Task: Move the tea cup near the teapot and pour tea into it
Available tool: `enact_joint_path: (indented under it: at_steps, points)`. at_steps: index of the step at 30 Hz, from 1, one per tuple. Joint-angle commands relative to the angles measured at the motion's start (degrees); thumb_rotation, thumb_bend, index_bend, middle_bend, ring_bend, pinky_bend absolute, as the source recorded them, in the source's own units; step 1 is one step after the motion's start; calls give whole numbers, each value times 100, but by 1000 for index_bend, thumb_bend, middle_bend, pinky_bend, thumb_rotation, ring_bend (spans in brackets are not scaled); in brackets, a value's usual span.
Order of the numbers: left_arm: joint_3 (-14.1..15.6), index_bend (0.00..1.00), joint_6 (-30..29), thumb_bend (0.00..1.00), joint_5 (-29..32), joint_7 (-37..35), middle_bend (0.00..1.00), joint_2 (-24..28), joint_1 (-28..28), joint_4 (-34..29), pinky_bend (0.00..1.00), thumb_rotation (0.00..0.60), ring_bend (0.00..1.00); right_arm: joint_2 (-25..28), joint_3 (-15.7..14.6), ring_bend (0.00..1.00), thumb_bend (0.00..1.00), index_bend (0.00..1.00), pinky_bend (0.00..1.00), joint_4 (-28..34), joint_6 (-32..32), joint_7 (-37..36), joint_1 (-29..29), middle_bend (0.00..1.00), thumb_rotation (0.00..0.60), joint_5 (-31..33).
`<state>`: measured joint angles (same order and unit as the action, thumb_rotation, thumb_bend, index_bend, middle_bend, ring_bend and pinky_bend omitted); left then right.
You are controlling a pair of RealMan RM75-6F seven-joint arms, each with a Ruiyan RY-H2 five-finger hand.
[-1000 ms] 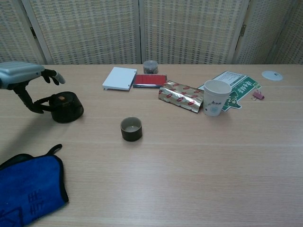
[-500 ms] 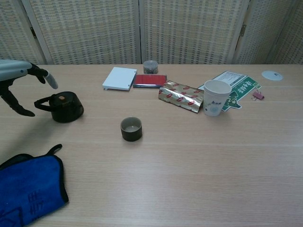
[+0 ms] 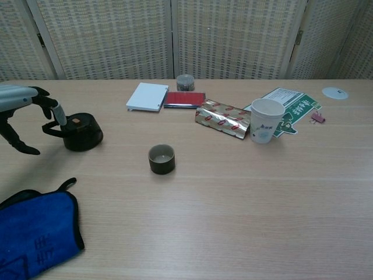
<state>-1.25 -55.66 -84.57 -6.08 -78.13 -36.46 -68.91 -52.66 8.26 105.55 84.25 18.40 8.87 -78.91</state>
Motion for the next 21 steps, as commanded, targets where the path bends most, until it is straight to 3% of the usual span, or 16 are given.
enact_joint_path:
  at_steps: [1, 21]
  points:
    - [1, 368, 14, 76, -19, 1, 348, -61, -20, 75, 0, 600, 318, 3, -2, 197, 231, 288, 269, -4, 4, -4, -8, 297, 600, 7]
    - [38, 397, 99, 76, -88, 210, 349, -312, -110, 348, 0, 600, 319, 5, -27, 197, 232, 288, 269, -66, 21, -89, -72, 297, 600, 50]
